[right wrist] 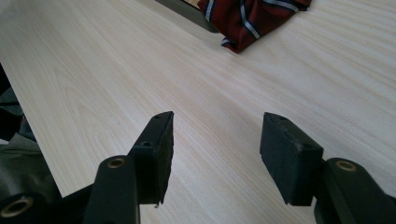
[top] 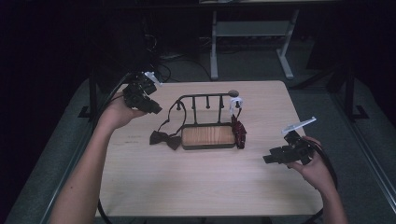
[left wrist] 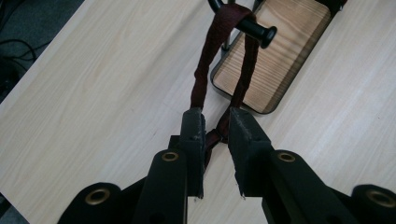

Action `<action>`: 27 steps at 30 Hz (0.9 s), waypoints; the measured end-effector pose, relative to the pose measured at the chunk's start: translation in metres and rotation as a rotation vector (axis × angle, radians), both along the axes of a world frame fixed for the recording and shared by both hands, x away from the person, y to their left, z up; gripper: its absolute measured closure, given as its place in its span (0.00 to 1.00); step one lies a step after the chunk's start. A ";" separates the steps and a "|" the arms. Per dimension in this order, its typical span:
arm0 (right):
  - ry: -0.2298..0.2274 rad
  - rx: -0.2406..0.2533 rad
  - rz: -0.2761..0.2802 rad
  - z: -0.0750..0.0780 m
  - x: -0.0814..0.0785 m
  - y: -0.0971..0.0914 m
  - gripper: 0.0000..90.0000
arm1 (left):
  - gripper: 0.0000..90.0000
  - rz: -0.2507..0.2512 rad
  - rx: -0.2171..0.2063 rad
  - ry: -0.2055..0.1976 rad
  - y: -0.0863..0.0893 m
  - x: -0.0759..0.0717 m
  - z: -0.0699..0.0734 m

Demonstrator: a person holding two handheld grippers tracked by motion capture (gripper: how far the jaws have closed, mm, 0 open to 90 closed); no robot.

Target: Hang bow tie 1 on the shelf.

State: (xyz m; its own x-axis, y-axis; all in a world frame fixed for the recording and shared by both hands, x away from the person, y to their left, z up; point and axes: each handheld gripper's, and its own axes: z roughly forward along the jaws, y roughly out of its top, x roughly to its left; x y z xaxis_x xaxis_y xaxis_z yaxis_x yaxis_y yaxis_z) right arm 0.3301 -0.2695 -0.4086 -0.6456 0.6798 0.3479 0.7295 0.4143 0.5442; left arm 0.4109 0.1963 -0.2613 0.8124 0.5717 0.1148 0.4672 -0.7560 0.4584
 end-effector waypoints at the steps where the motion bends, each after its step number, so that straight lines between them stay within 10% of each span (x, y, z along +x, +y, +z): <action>1: -0.001 0.000 0.000 0.000 0.000 0.000 0.49 | 0.84 0.001 -0.011 -0.001 0.001 -0.001 -0.001; 27: 0.003 -0.005 -0.005 -0.001 0.000 -0.001 0.49 | 0.77 -0.008 -0.016 0.017 0.014 -0.018 -0.026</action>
State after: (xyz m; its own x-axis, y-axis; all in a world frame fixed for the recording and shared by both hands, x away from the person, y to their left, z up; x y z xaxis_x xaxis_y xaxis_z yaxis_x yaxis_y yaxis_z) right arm 0.3298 -0.2703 -0.4095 -0.6416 0.6845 0.3463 0.7328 0.4135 0.5404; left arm 0.3932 0.2103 -0.2868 0.8187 0.5668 0.0916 0.4691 -0.7524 0.4624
